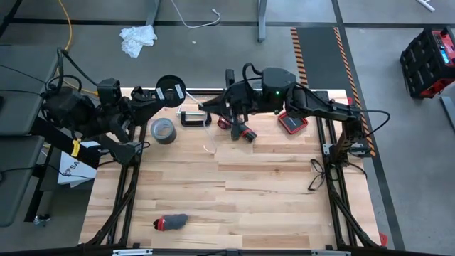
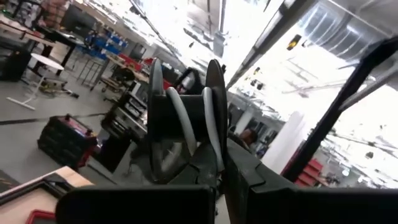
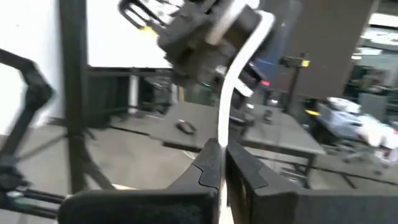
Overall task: Coil cords
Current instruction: Coil the white cable wire into the black spool
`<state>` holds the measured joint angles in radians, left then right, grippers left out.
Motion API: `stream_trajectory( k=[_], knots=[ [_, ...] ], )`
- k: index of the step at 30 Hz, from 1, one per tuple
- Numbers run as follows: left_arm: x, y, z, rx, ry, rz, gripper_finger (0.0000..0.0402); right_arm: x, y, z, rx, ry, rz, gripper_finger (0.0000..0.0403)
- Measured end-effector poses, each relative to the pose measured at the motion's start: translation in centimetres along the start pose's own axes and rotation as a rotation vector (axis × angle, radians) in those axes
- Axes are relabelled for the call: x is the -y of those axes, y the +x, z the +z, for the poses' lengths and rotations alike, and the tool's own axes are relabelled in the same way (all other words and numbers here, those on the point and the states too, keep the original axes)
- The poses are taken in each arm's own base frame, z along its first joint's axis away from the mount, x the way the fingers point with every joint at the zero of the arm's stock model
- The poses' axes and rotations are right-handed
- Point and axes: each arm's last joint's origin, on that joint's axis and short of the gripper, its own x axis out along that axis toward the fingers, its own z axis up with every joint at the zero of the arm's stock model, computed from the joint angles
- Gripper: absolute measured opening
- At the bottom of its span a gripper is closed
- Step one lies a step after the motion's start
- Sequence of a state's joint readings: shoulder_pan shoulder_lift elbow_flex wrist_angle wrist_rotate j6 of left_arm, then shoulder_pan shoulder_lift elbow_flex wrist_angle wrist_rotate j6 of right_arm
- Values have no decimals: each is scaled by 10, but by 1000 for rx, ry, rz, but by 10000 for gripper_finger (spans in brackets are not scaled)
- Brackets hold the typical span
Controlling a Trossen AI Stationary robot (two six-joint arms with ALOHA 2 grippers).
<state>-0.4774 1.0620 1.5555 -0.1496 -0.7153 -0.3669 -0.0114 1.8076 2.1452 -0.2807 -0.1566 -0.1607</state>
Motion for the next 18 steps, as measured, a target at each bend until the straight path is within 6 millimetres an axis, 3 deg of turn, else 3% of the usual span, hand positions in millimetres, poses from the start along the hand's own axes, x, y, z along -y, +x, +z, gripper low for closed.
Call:
stream_trajectory(
  k=[9, 18],
  knots=[
    [3, 20, -3, 64, -81, -68, 0, -11, 10, -7, -10, 9, 38, 33],
    [1, 24, 5, 115, -156, -119, 0, -12, 12, -9, -30, 11, -9, 85]
  ],
)
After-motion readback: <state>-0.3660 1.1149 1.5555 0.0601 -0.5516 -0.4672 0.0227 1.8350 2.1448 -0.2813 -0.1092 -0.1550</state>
